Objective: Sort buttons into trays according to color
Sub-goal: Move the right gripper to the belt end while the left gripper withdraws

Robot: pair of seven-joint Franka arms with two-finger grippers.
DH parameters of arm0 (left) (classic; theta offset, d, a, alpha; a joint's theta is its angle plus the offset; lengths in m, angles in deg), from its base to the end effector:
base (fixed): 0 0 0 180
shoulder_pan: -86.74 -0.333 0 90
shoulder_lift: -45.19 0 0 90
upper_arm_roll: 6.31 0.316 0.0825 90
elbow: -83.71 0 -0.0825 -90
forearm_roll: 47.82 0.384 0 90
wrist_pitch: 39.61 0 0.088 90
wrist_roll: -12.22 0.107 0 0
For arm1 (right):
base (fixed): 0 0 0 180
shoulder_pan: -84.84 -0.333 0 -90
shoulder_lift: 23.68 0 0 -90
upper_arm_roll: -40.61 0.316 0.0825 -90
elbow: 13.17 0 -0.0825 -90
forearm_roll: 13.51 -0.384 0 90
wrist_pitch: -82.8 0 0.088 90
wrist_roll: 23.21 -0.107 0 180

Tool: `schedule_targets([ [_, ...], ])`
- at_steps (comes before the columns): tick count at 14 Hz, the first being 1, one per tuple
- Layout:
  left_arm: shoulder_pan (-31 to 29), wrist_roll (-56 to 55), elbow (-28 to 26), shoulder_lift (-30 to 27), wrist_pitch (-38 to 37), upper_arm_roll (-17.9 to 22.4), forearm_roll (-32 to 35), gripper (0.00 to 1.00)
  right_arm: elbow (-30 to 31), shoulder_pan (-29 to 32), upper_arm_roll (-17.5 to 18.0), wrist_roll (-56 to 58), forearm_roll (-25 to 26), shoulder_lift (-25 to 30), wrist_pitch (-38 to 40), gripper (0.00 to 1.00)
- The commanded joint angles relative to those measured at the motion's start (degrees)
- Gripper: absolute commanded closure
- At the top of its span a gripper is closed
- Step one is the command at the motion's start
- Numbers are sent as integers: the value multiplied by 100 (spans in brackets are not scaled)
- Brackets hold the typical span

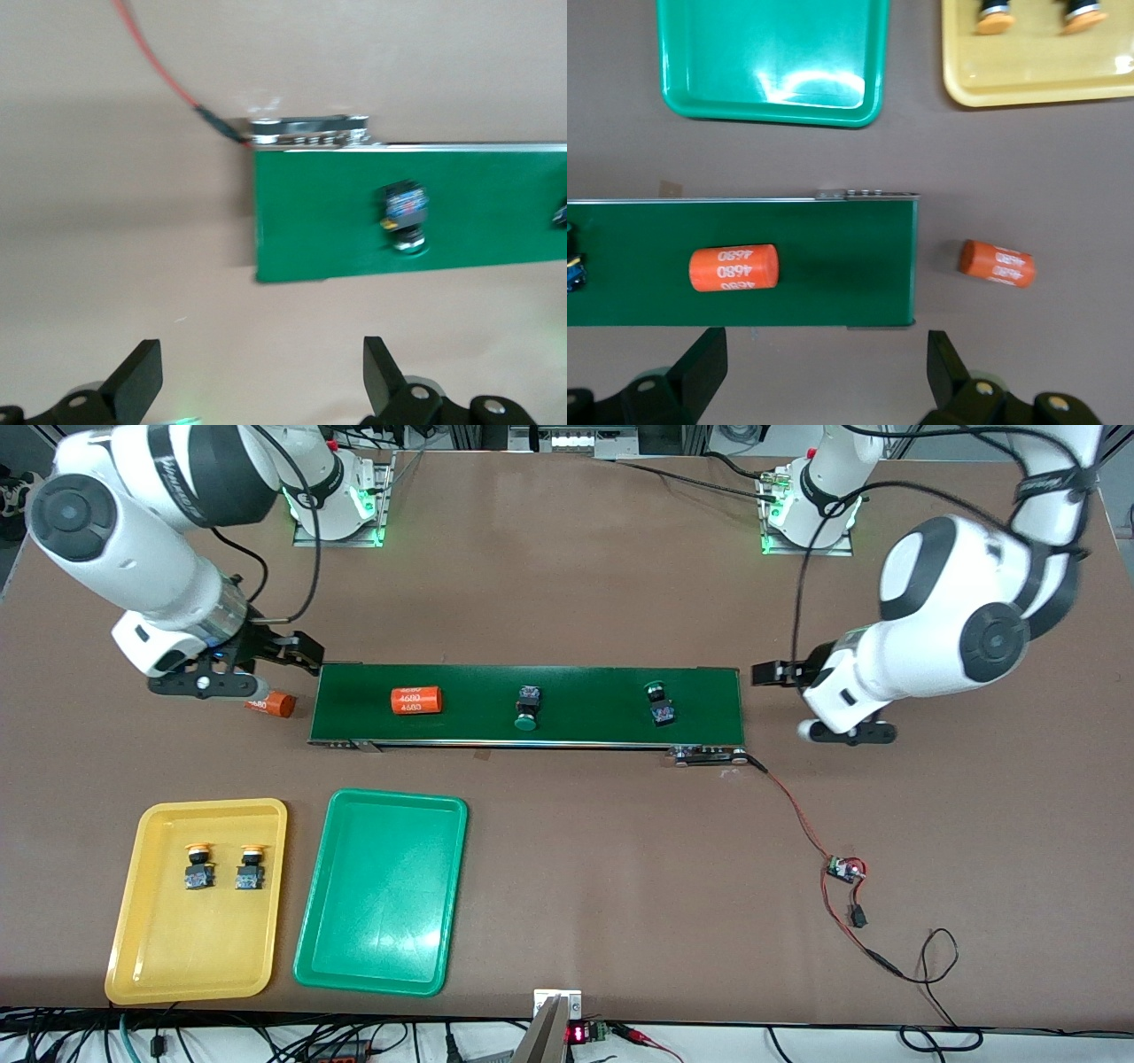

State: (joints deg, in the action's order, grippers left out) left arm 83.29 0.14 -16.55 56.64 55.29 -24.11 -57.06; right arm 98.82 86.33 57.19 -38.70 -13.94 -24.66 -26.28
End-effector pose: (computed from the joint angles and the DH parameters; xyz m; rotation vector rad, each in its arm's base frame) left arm 0.5640 -0.1505 0.4405 2.9542 -0.0083 -0.4876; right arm 0.5350 0.1441 0.4613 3.1335 -0.0150 -0.1065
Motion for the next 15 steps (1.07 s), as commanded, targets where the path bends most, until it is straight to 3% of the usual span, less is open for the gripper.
schedule_targets([
  [1,-7,451,611,-56,-751,21,718,0,306,80,327,-312,-124,11,-359,0],
  [3,-7,846,1068,-135,-1314,214,993,0,298,53,442,-428,-106,-200,-517,0],
  [7,54,1173,1123,-740,-1440,1110,932,0,289,-114,442,-559,-45,-797,-1166,0],
  [11,204,1208,904,-1163,-527,1349,1011,0,245,-281,433,-674,70,-1308,-1643,0],
  [15,82,1357,746,-1330,-648,1323,1020,0,236,-386,424,-980,192,-1405,-1634,0],
])
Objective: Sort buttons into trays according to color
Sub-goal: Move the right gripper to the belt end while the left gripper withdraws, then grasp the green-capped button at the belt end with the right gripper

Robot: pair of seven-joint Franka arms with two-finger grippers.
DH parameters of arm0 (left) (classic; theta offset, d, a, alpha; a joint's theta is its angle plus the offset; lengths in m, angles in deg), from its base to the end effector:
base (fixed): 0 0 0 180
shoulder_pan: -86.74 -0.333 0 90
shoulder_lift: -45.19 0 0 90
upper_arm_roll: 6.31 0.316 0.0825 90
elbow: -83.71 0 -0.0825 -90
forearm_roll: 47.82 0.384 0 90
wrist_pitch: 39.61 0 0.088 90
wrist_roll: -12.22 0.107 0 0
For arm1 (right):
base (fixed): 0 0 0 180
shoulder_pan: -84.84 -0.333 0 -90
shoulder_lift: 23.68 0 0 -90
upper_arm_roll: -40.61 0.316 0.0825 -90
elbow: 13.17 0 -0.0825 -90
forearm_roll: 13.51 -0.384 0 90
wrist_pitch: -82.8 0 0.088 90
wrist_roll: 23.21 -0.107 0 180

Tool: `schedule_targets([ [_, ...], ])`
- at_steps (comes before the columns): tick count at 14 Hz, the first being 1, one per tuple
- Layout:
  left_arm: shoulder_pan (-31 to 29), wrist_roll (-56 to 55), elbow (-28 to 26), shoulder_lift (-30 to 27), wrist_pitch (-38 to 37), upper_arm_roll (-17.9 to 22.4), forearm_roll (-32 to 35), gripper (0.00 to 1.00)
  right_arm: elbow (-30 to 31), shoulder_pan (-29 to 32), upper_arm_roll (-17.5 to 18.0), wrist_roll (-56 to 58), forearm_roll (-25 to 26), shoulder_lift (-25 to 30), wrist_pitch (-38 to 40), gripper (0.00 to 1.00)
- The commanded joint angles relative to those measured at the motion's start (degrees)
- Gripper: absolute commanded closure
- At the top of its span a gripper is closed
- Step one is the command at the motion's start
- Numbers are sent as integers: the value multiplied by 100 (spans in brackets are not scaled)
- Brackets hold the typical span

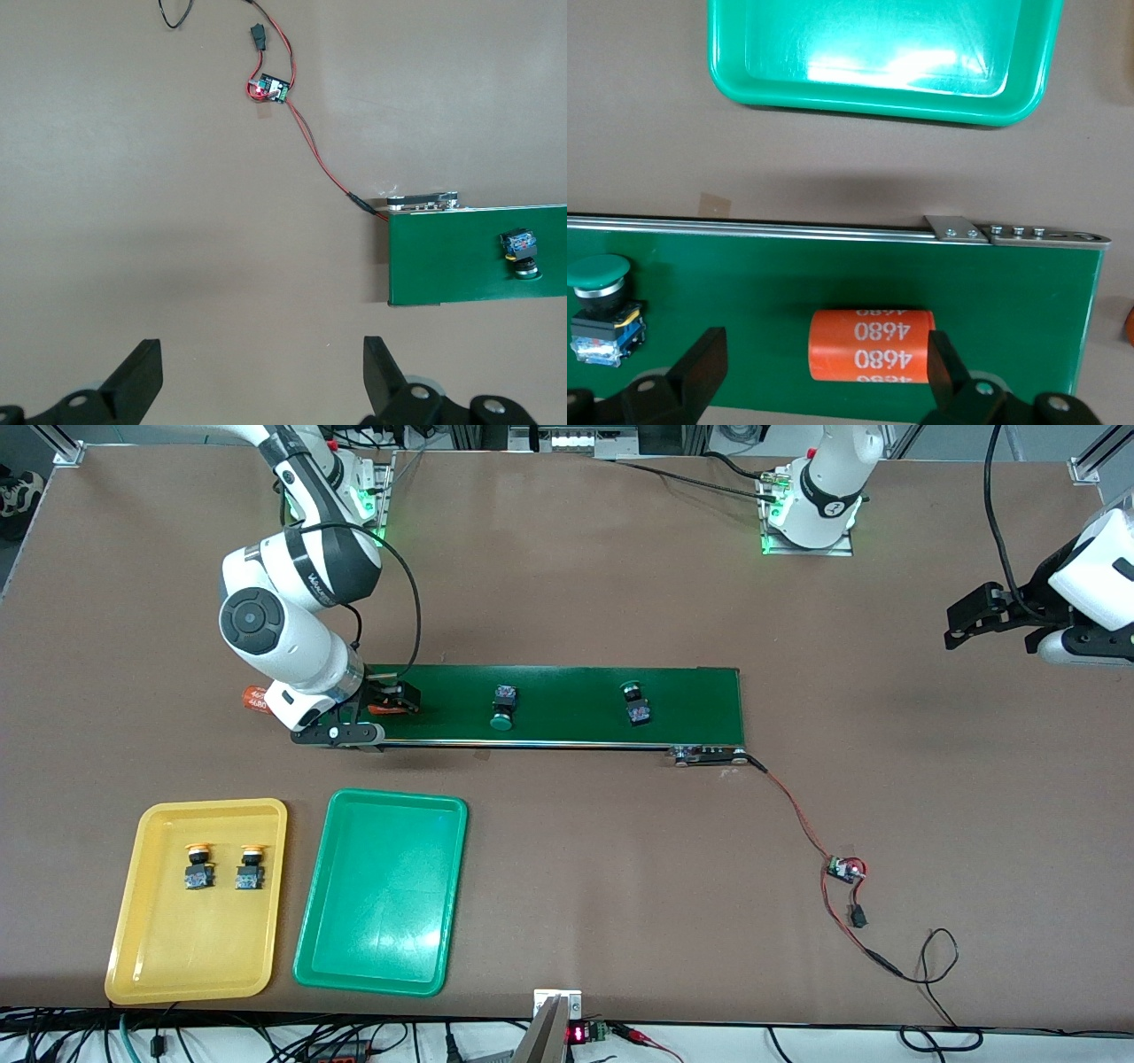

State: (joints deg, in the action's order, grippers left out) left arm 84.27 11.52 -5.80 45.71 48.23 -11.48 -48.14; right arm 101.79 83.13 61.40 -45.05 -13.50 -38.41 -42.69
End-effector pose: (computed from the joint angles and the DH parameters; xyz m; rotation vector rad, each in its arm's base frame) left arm 0.5526 -0.0264 0.6203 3.1353 -0.0549 -0.0601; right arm 0.5460 0.2192 0.3322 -3.0763 -0.0050 0.1334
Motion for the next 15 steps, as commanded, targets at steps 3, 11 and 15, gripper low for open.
schedule_targets([
  [3,9,316,-418,-368,102,103,119,0,-35,-286,4,-732,219,-91,7,0],
  [11,379,369,-374,-334,110,411,128,0,114,-751,4,-1340,228,-135,-45,0],
  [15,379,377,-356,-334,84,394,128,0,352,-875,4,-1437,237,-223,-459,0],
])
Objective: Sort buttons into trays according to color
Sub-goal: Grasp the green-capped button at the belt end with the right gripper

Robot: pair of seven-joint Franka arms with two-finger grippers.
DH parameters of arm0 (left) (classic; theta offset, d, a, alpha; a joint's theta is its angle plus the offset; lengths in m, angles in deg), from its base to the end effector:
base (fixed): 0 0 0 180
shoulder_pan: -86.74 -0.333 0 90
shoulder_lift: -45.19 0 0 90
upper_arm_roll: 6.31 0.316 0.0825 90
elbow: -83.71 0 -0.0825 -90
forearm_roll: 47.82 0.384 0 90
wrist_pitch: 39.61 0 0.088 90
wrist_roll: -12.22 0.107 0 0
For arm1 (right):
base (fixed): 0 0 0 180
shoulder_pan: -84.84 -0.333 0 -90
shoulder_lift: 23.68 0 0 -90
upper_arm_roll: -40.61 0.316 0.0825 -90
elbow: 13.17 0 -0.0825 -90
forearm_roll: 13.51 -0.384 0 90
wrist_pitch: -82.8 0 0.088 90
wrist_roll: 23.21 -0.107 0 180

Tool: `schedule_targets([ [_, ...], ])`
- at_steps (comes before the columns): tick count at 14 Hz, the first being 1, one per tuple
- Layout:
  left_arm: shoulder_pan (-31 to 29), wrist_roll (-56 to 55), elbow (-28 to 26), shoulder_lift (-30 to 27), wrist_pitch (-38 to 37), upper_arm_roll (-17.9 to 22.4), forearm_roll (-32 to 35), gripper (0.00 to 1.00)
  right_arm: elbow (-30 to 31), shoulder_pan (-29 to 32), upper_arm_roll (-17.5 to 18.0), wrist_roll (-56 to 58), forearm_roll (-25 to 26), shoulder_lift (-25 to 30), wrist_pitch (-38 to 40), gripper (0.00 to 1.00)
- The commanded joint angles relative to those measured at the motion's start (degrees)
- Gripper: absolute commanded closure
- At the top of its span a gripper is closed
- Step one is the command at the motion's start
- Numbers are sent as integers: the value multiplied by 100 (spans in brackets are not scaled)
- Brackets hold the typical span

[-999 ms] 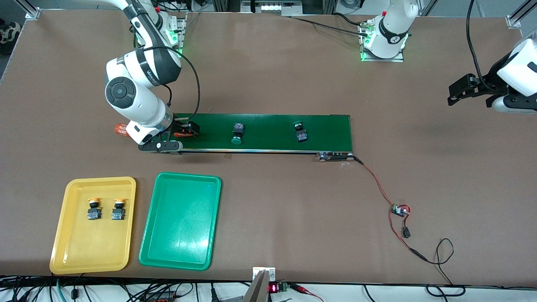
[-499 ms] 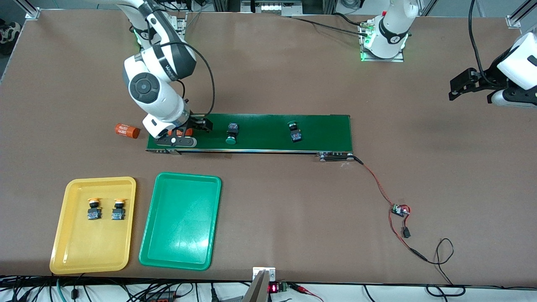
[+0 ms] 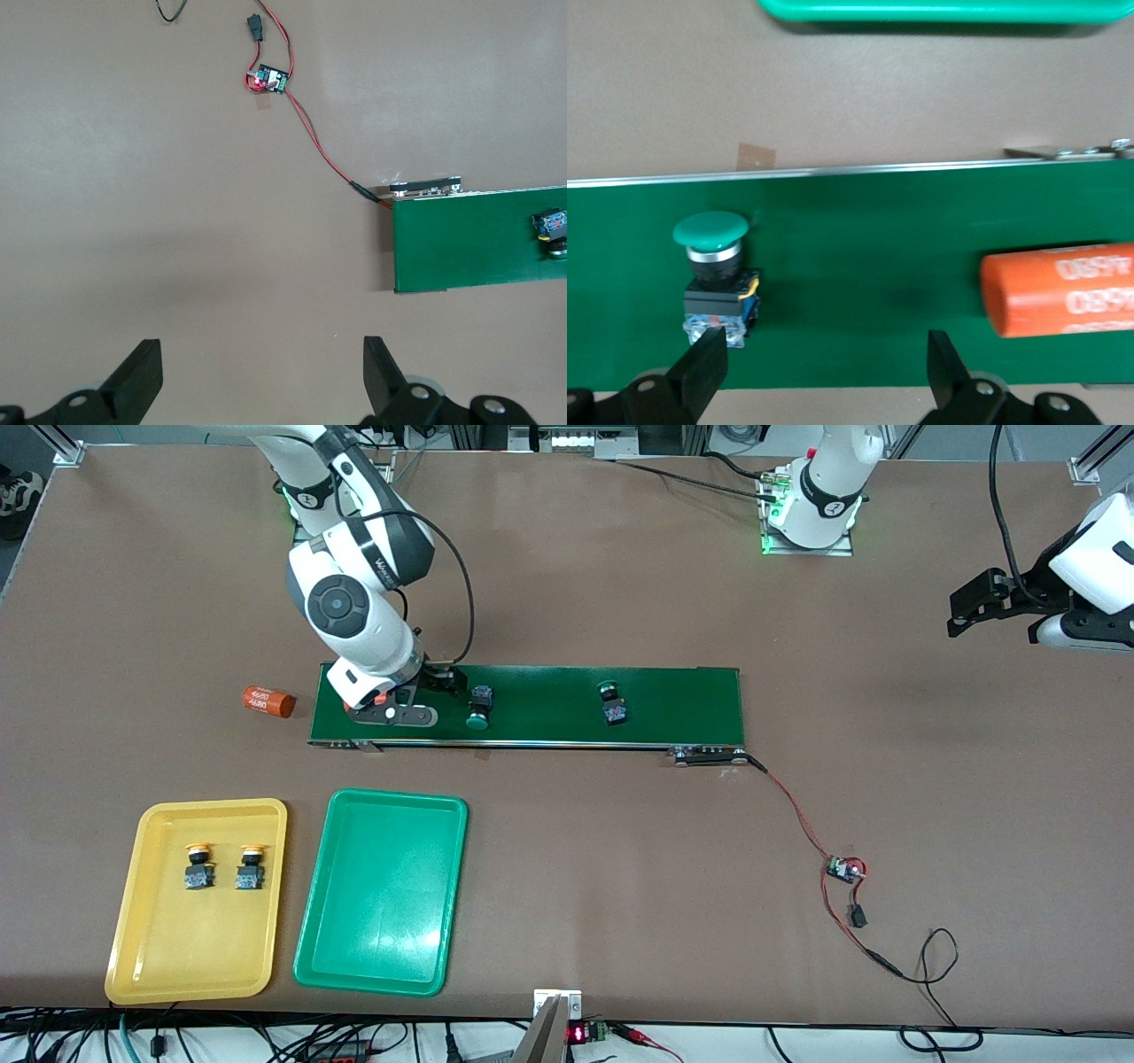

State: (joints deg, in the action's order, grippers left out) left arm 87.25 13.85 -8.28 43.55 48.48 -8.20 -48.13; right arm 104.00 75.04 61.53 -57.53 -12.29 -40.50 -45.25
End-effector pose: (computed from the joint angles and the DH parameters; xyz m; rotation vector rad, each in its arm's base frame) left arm 0.5411 -0.0235 0.6210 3.1348 -0.1104 -0.0619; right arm 0.5024 0.2921 0.2995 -3.1059 0.0915 0.1835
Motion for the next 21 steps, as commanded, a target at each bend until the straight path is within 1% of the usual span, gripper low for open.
schedule_targets([
  [1,90,144,-100,-118,59,57,127,0,130,-66,-9,-207,115,-41,-212,0],
  [11,107,144,-91,-118,41,31,127,0,130,-66,-9,-198,124,-85,-317,0],
  [17,99,136,-91,-118,32,39,127,0,130,-66,-62,-198,203,-304,-634,0],
  [19,107,127,-91,-118,32,22,127,0,122,-66,-185,-190,273,-410,-678,0],
  [20,107,127,-91,-118,32,22,127,0,122,-66,-185,-190,274,-445,-747,0],
  [21,99,127,-91,-118,24,30,127,0,122,-75,-185,-190,282,-480,-766,5],
])
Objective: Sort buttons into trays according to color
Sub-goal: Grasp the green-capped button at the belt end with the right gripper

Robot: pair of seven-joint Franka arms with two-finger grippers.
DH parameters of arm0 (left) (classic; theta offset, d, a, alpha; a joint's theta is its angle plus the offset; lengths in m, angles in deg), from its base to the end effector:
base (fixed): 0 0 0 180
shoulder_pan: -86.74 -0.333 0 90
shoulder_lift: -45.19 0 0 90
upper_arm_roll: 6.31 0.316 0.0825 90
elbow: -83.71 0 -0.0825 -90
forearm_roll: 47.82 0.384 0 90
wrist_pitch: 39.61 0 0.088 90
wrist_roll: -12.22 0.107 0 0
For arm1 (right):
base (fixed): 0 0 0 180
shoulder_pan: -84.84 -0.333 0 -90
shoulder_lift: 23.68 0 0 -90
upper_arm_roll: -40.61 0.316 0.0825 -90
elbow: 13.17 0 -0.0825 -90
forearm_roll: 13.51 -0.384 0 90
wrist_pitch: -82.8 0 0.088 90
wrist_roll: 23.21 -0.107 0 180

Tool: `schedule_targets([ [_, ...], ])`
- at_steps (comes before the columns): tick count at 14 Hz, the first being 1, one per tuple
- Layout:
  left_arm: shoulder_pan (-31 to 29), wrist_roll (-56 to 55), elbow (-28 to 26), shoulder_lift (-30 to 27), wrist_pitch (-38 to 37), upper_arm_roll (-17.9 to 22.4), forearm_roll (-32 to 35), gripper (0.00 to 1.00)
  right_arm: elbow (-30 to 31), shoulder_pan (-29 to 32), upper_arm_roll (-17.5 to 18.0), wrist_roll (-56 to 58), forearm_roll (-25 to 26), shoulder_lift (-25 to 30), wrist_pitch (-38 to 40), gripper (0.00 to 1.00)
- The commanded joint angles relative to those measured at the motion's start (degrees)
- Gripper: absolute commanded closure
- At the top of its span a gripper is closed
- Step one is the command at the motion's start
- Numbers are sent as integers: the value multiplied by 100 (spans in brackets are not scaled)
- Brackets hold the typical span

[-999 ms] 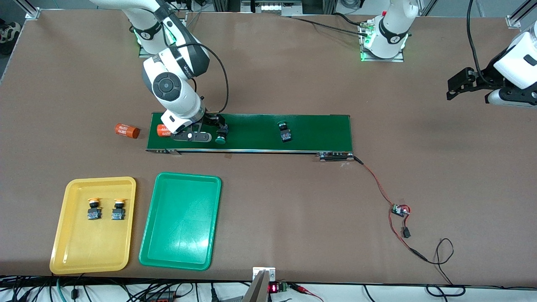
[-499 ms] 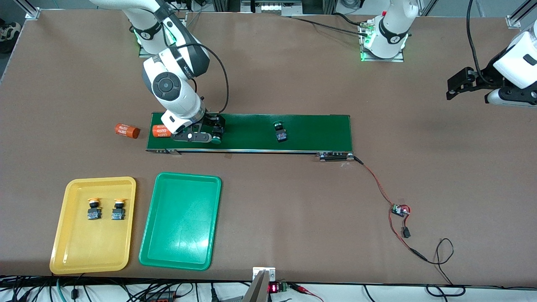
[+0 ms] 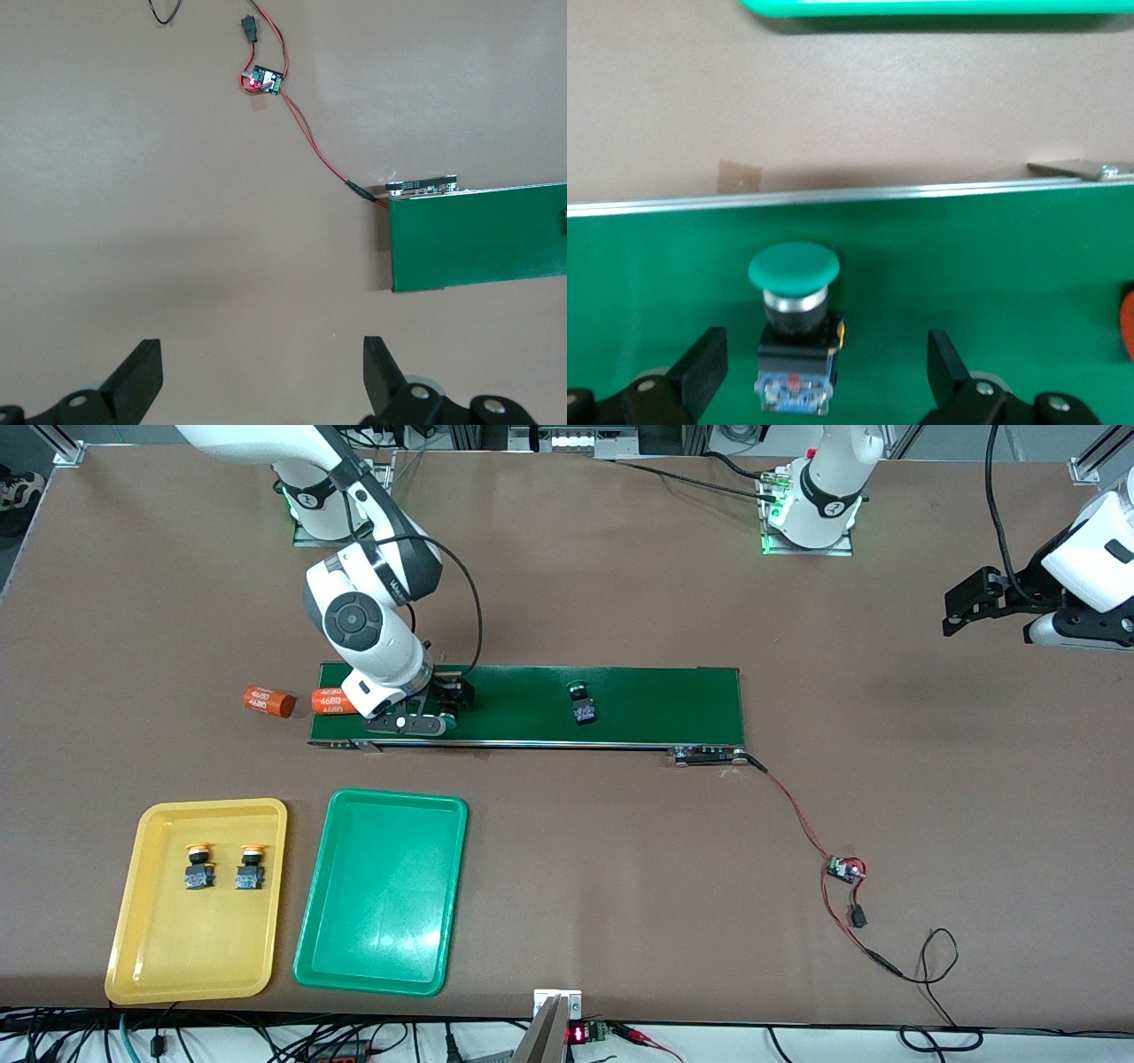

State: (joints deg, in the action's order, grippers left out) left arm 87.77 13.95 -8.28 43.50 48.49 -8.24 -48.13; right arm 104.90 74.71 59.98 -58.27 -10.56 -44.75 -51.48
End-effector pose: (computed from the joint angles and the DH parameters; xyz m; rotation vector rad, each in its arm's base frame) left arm 0.5406 -0.0288 0.6215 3.1344 -0.1284 -0.0603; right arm 0.5107 0.2841 0.2593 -3.0975 0.1194 0.1519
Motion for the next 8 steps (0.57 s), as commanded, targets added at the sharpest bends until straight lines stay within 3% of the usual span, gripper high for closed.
schedule_targets([
  [1,47,118,-91,-113,23,34,127,0,41,-33,-39,-106,110,-73,-151,10],
  [3,47,109,-82,-113,-12,34,127,0,41,-33,-65,-106,206,-108,-151,22],
  [8,47,100,-82,-113,-12,34,127,0,23,-24,-109,-124,198,-100,-142,80],
])
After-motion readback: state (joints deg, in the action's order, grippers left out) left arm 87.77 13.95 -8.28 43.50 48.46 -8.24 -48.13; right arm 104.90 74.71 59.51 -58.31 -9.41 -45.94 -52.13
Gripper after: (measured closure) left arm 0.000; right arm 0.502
